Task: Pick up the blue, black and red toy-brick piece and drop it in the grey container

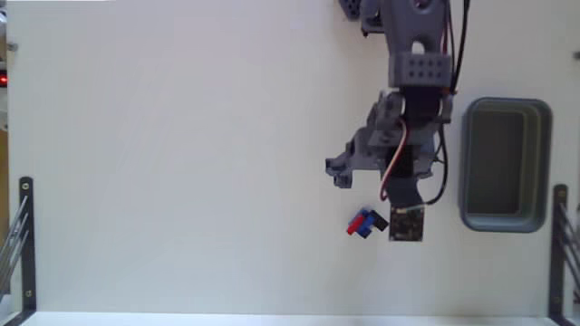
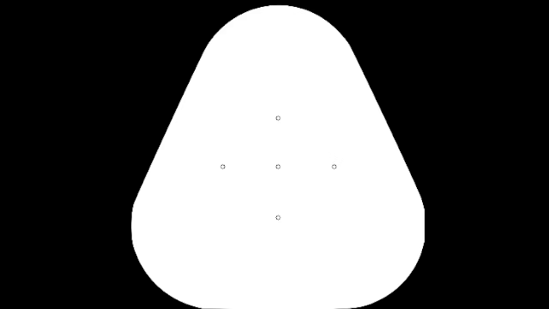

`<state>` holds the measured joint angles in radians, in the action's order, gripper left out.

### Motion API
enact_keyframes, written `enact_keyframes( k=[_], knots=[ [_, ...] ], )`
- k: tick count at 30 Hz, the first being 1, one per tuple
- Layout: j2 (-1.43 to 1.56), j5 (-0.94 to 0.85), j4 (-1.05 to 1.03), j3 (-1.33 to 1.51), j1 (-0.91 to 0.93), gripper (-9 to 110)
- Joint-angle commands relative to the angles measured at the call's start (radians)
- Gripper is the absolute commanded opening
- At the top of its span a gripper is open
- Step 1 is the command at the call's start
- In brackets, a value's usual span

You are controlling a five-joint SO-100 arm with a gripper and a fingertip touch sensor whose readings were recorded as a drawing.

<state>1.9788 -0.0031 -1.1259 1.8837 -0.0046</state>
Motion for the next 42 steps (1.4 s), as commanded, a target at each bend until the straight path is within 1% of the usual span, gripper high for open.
enact_keyframes(
  k=[1,11,23,34,42],
  knots=[
    [-0.03,0.003,0.035,-0.076,0.005,110],
    [-0.231,0.003,0.092,-0.221,0.005,110],
    [-0.455,0.003,0.106,-0.43,0.005,110],
    [-0.541,0.003,0.098,-0.525,0.005,110],
    [-0.541,0.003,0.098,-0.525,0.005,110]
  ],
)
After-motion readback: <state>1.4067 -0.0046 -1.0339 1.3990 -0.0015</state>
